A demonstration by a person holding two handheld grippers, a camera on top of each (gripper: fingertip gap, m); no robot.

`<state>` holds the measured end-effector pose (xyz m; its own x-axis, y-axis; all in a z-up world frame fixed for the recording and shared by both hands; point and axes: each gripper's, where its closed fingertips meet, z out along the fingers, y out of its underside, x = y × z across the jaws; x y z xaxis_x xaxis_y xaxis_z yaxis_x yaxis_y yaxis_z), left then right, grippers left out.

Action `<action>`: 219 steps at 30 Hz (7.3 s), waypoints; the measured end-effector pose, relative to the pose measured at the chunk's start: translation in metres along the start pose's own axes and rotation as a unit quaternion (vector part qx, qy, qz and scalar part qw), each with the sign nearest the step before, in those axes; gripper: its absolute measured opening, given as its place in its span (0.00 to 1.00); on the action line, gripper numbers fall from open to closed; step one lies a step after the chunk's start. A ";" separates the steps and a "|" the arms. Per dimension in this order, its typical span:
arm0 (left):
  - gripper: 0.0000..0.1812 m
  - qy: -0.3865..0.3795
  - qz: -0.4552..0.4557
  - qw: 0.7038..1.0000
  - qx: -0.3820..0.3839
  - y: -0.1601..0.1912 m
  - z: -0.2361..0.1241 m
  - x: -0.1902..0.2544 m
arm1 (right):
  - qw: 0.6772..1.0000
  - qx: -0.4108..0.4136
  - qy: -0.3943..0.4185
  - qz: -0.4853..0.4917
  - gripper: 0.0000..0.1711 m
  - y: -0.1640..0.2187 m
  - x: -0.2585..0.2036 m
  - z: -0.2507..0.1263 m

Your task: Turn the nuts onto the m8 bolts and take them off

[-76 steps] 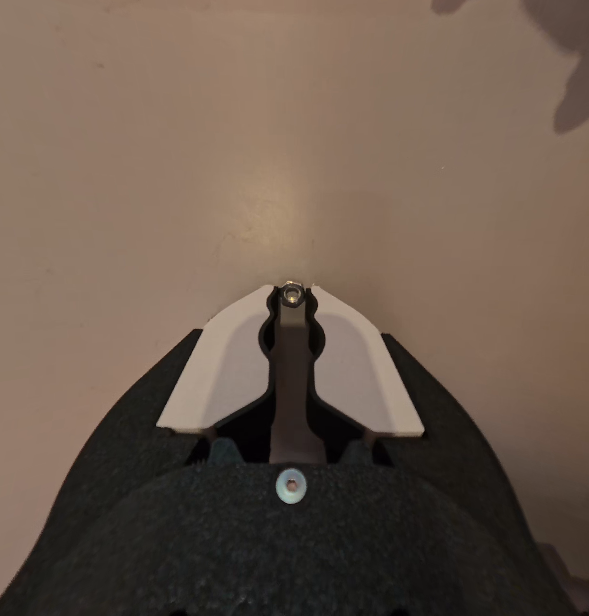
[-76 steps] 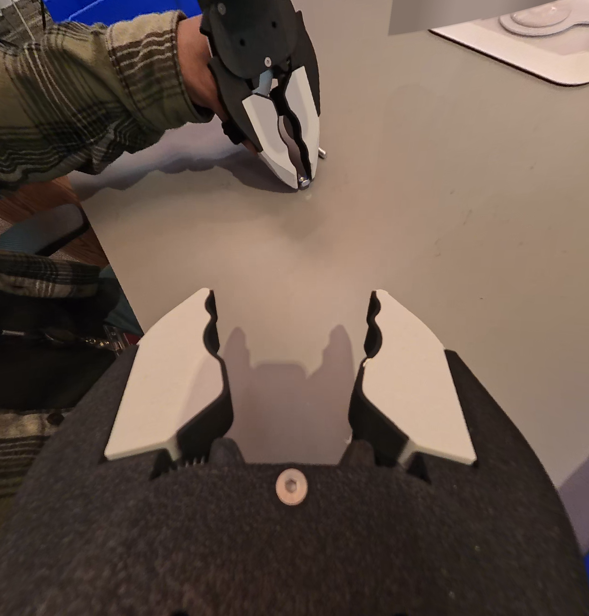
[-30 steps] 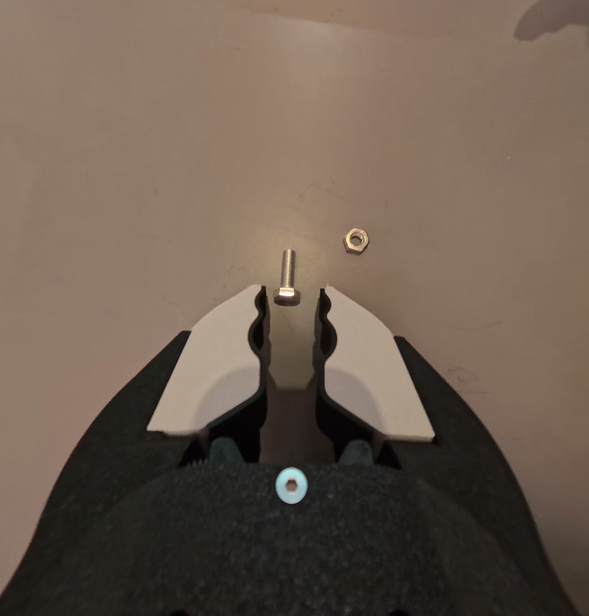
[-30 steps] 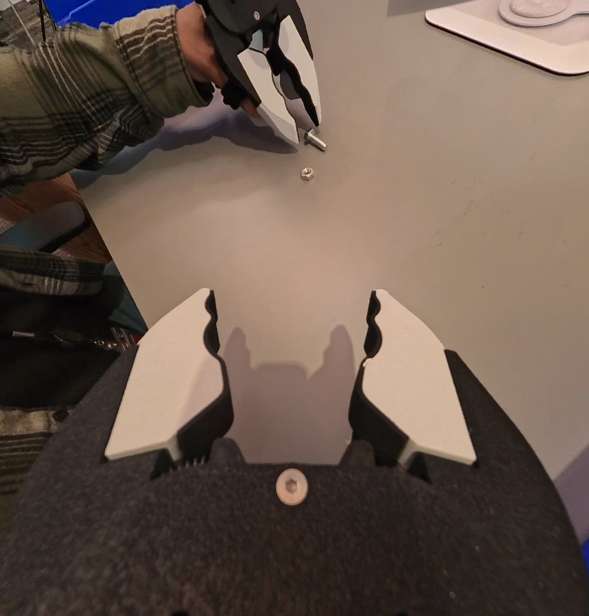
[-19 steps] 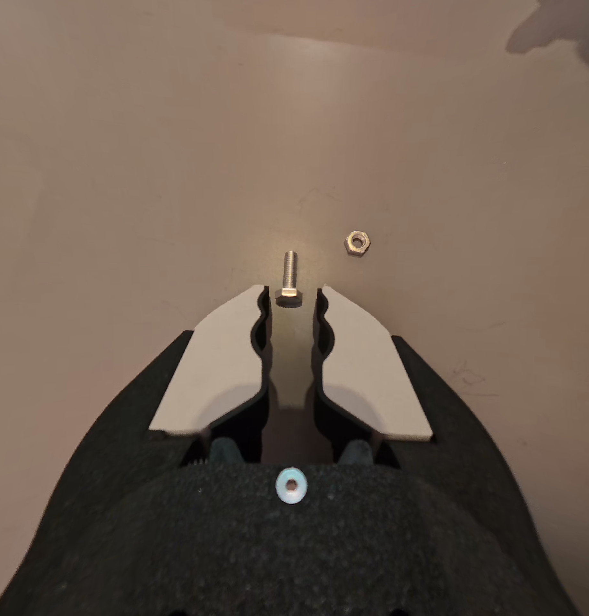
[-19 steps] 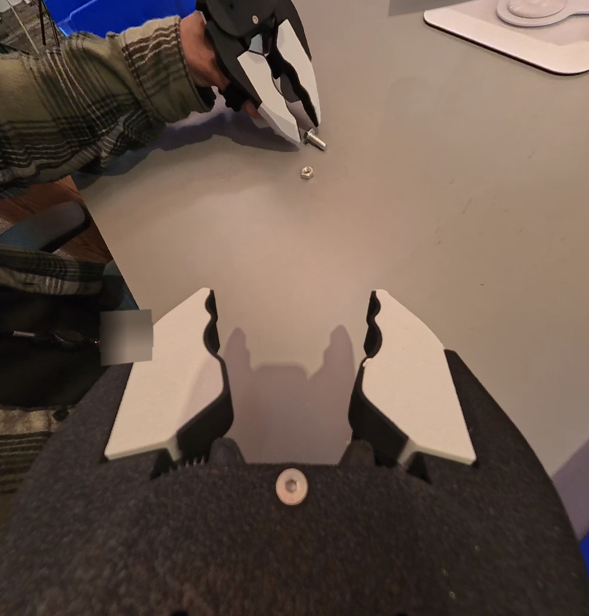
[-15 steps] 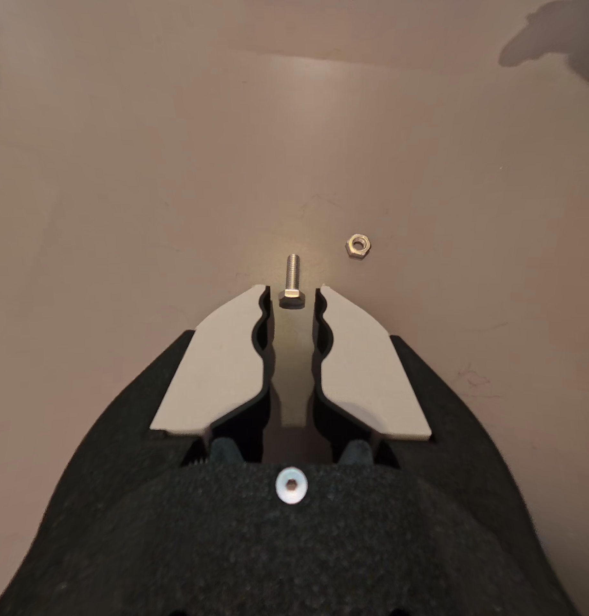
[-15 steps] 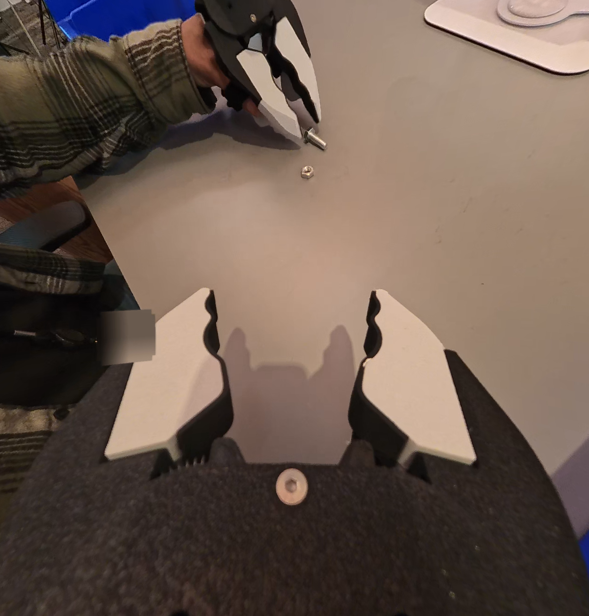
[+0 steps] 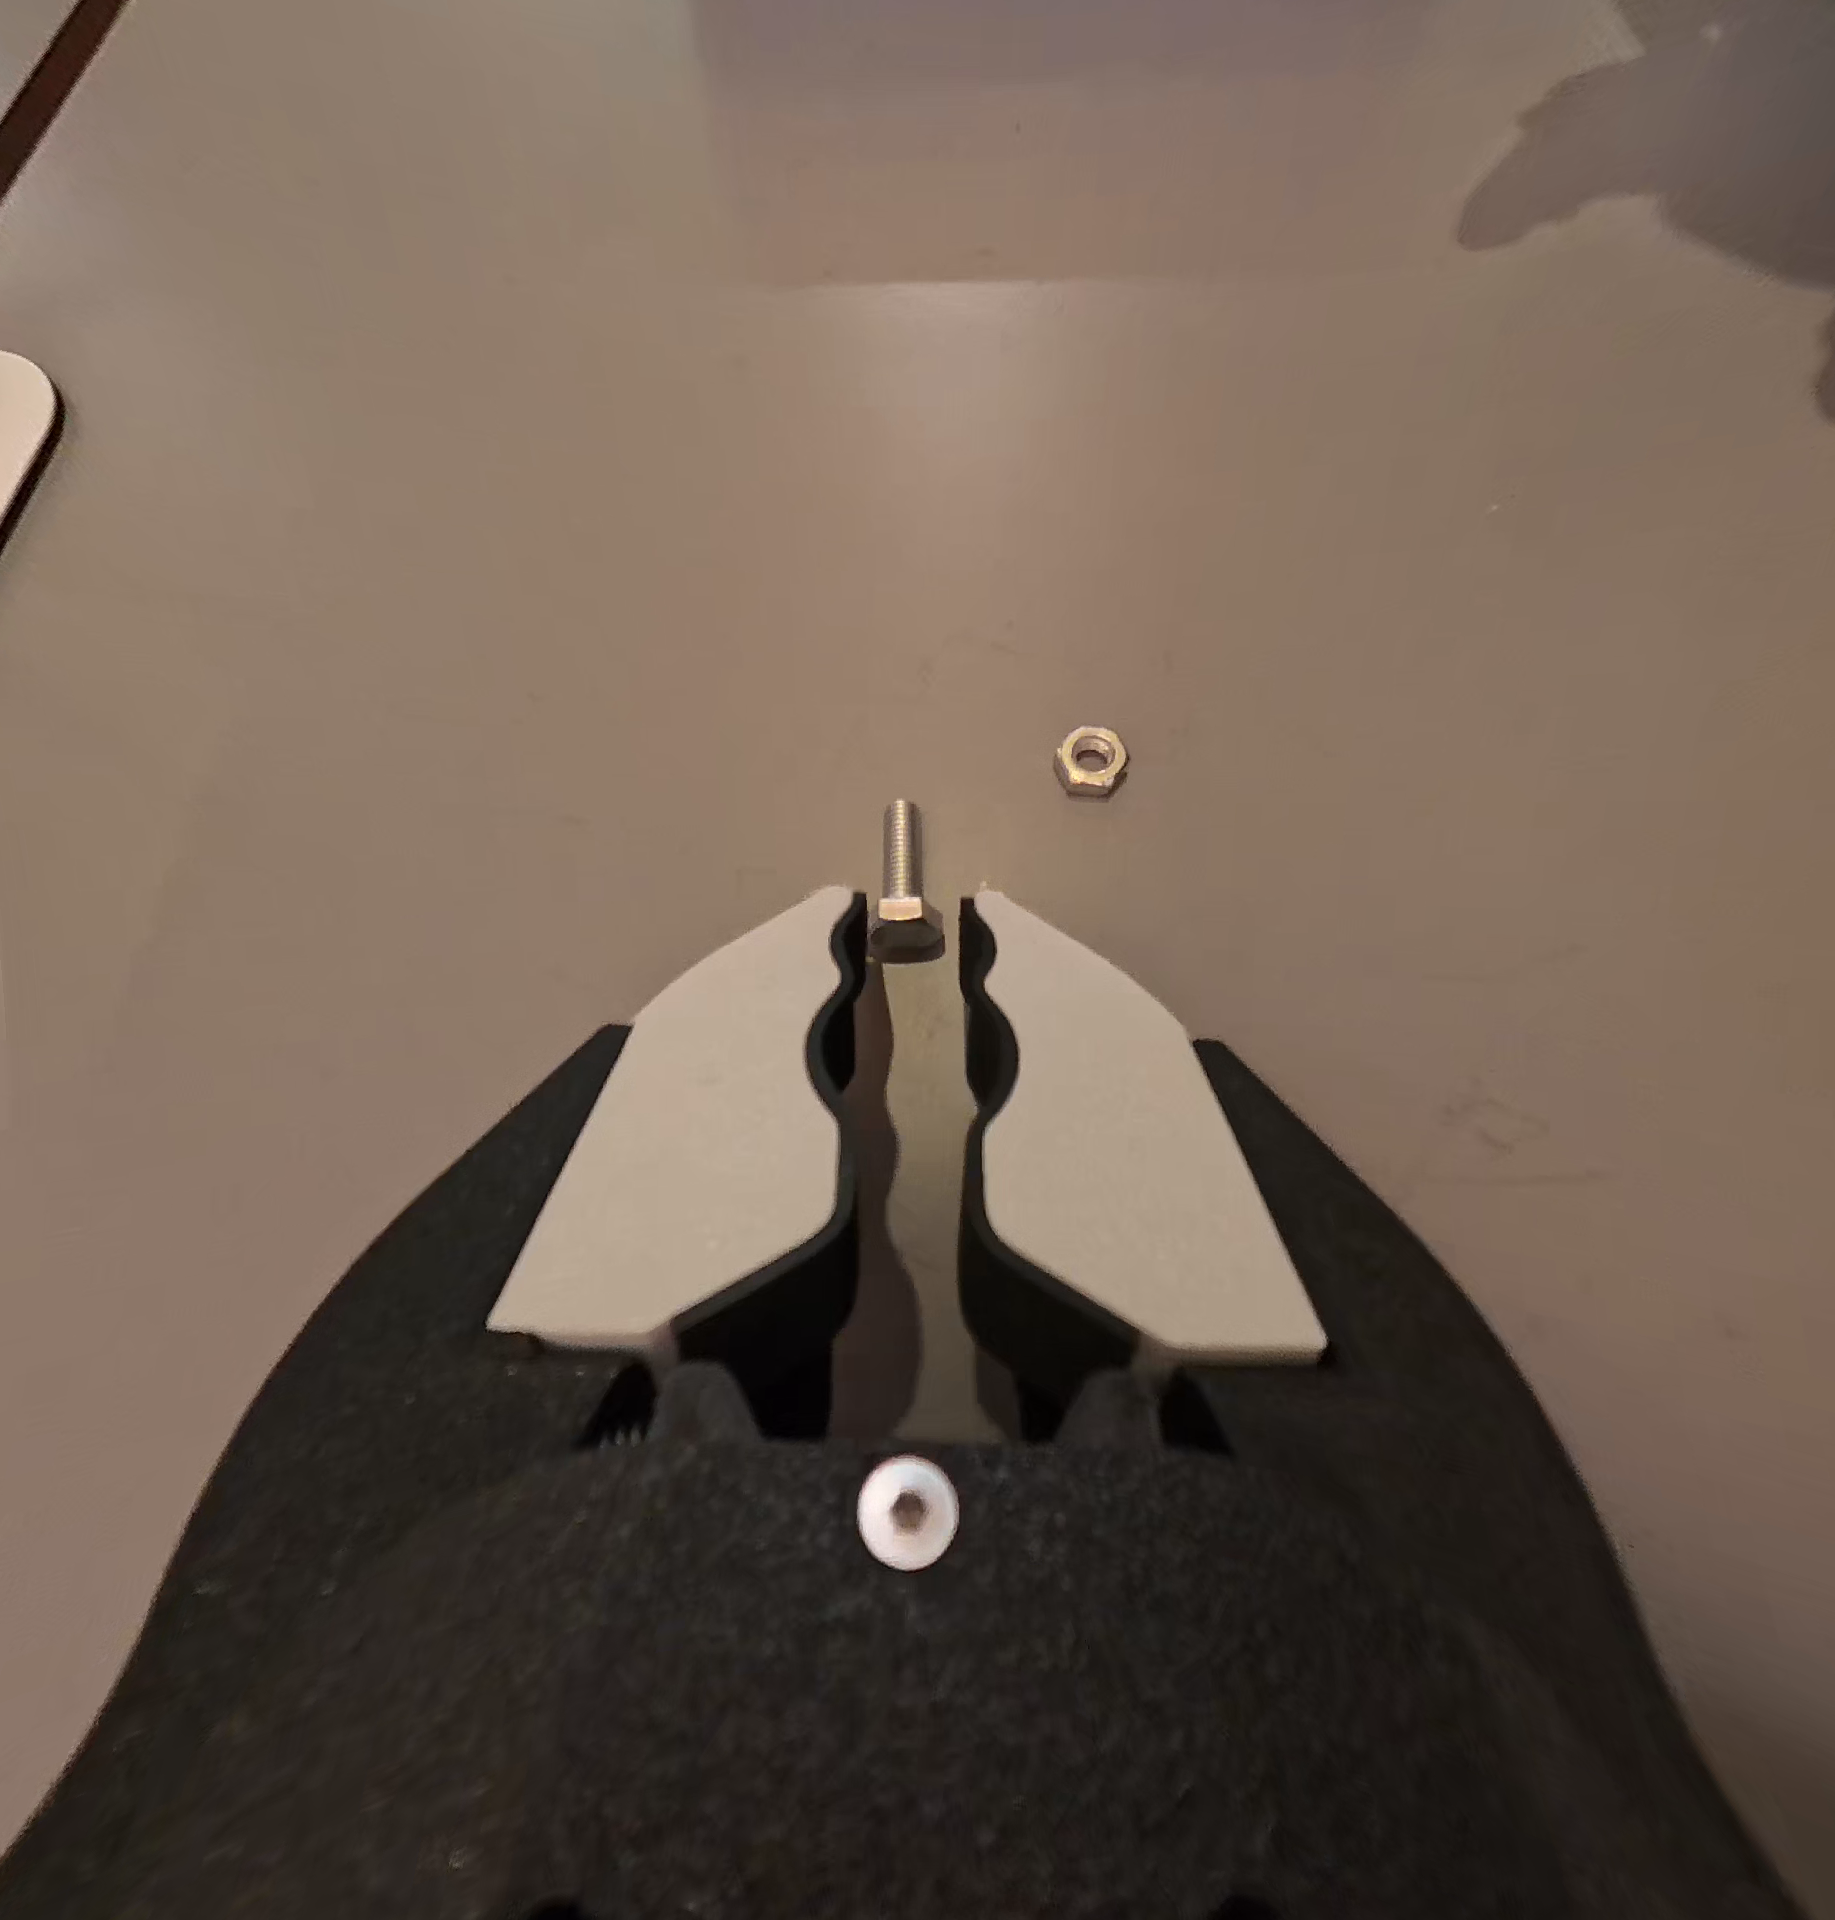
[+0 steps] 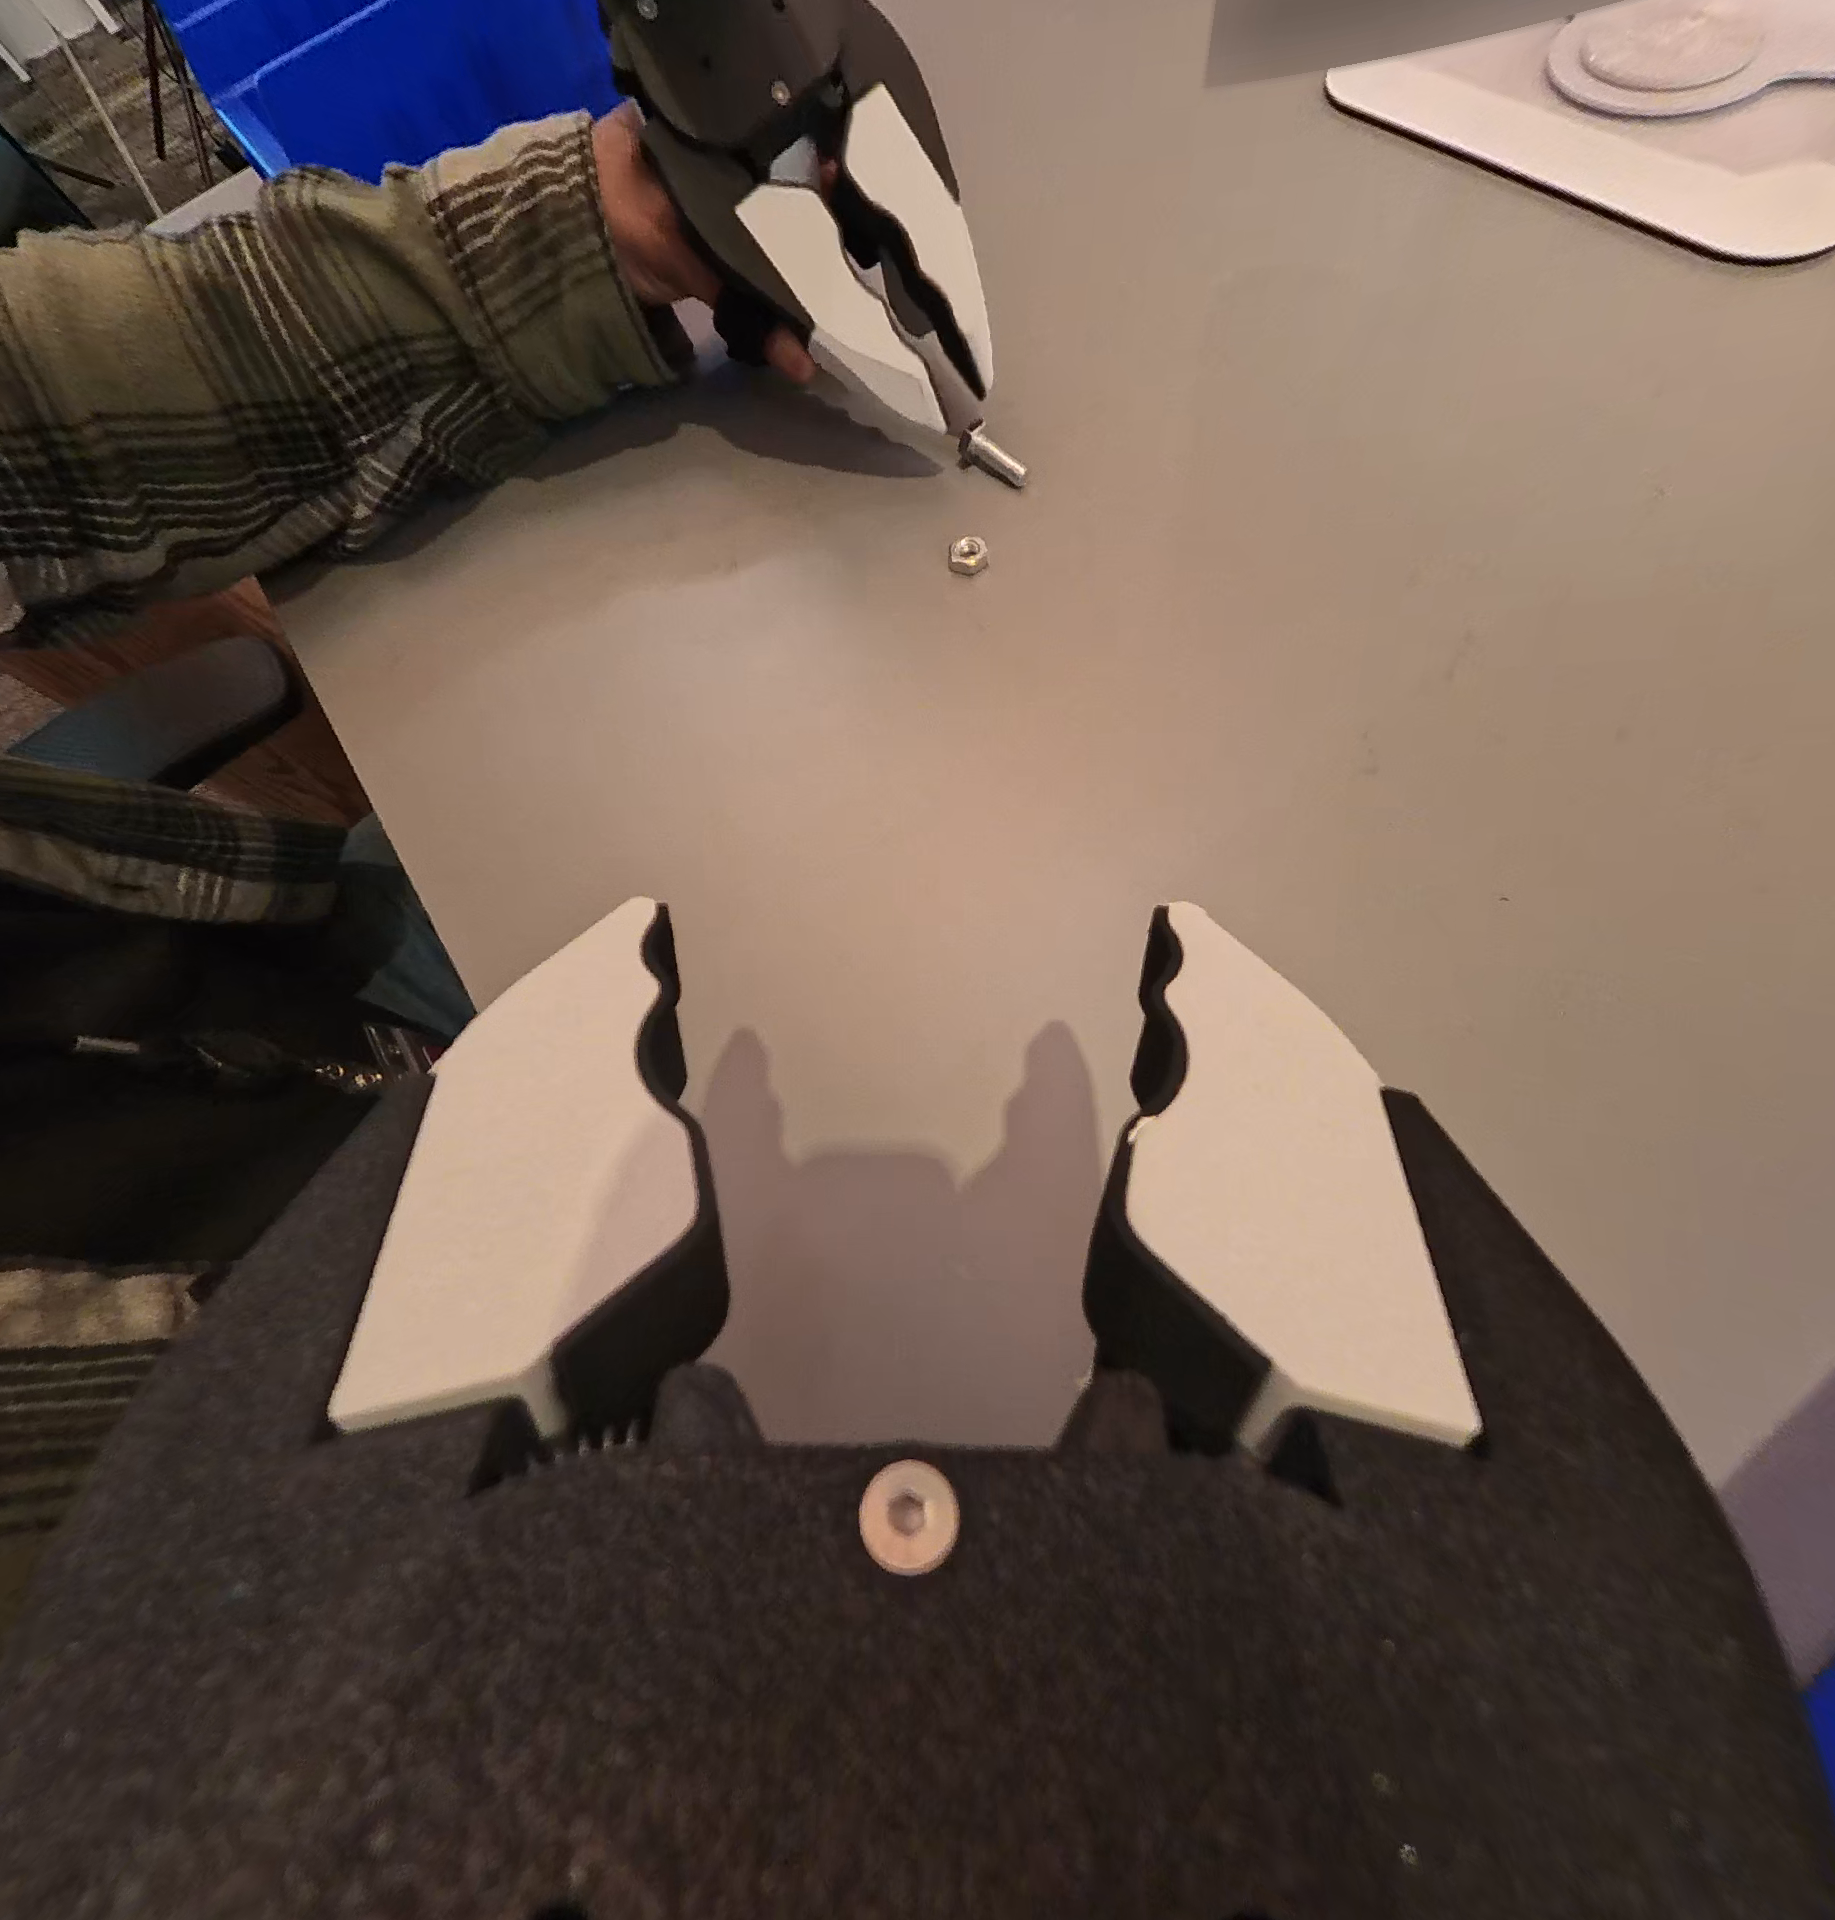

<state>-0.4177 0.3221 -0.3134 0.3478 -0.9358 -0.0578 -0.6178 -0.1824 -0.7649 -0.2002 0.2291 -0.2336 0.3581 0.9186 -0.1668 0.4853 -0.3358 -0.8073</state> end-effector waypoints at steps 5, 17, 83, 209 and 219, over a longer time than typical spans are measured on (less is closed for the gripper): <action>0.10 0.003 -0.001 1.000 -0.023 0.004 0.005 0.000 | 1.000 0.001 0.001 0.001 0.50 0.000 0.000 -0.001; 0.09 0.012 -0.020 0.999 -0.047 0.009 0.011 0.000 | 1.000 0.001 0.002 0.002 0.50 0.001 0.000 -0.002; 0.08 -0.023 -0.103 0.862 0.496 -0.073 -0.141 -0.025 | 0.870 -0.360 -0.147 -0.305 0.16 -0.033 0.018 0.205; 0.08 0.102 -0.174 0.742 0.639 -0.103 -0.135 0.000 | 0.970 -0.151 -0.144 -0.121 0.25 -0.120 0.055 0.125; 0.08 0.101 -0.160 0.747 0.637 -0.103 -0.144 0.002 | 0.973 -0.201 0.007 -0.114 0.32 -0.128 0.227 0.148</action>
<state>-0.4547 0.2957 -0.1420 0.1414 -0.9559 0.2575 0.6923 -0.0904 -0.7159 -0.2990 0.5112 -0.2523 0.2139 0.9769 0.0014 0.8250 -0.1799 -0.5357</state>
